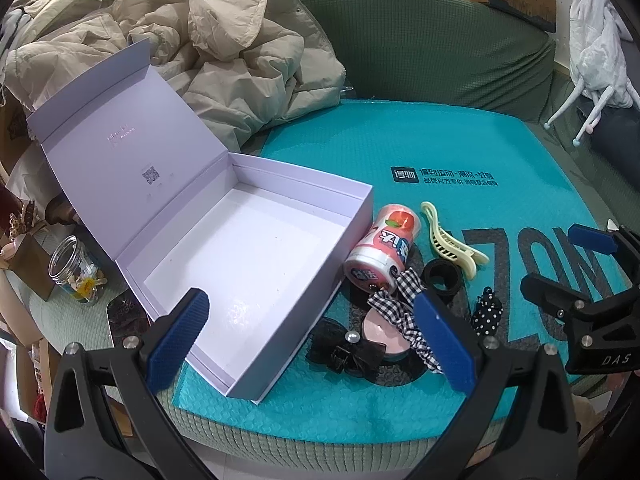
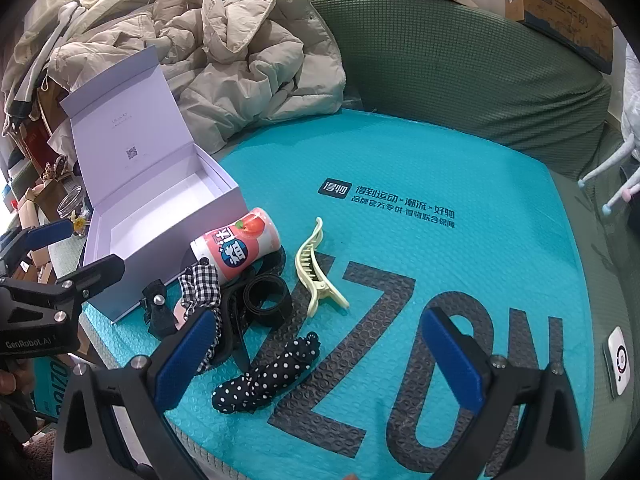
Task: Organize objects
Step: 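Move both grippers toward the scrunchies beside the pink-and-white bottle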
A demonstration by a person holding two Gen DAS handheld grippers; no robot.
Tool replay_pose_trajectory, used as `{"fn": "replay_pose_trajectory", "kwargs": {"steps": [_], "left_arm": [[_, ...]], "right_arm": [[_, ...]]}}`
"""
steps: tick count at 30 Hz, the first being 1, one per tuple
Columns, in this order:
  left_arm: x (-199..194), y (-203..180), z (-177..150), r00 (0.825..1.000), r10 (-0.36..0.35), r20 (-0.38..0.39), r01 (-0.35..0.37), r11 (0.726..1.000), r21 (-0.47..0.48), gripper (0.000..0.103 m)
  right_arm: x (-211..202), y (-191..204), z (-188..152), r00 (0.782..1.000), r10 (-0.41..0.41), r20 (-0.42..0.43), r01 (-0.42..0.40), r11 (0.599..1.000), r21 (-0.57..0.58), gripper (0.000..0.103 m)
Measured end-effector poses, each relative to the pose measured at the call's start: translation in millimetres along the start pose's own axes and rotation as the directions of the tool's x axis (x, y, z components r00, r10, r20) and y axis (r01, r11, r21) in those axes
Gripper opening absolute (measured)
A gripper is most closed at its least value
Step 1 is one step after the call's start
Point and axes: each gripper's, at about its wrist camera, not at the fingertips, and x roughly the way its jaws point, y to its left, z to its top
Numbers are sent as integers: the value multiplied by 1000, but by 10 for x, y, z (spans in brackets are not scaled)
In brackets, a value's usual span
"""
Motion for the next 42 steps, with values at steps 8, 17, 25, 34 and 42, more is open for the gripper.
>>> {"fn": "replay_pose_trajectory", "kwargs": {"steps": [8, 17, 25, 34, 42], "left_arm": [[12, -7, -8, 1000, -4, -8, 4, 1000, 0, 103], [25, -18, -9, 1000, -8, -12, 8, 1000, 6, 103], [48, -49, -37, 1000, -13, -19, 13, 1000, 10, 103], [85, -43, -84, 999, -31, -36, 32, 999, 4, 103], [77, -48, -131, 998, -60, -21, 60, 998, -13, 103]], "right_arm": [[2, -4, -4, 1000, -3, -2, 3, 1000, -1, 103], [2, -11, -4, 1000, -4, -2, 4, 1000, -1, 103], [20, -20, -19, 1000, -14, -13, 14, 1000, 5, 103], [59, -13, -55, 999, -26, -34, 26, 1000, 2, 103], [79, -38, -154, 999, -14, -45, 15, 1000, 19, 103]]}}
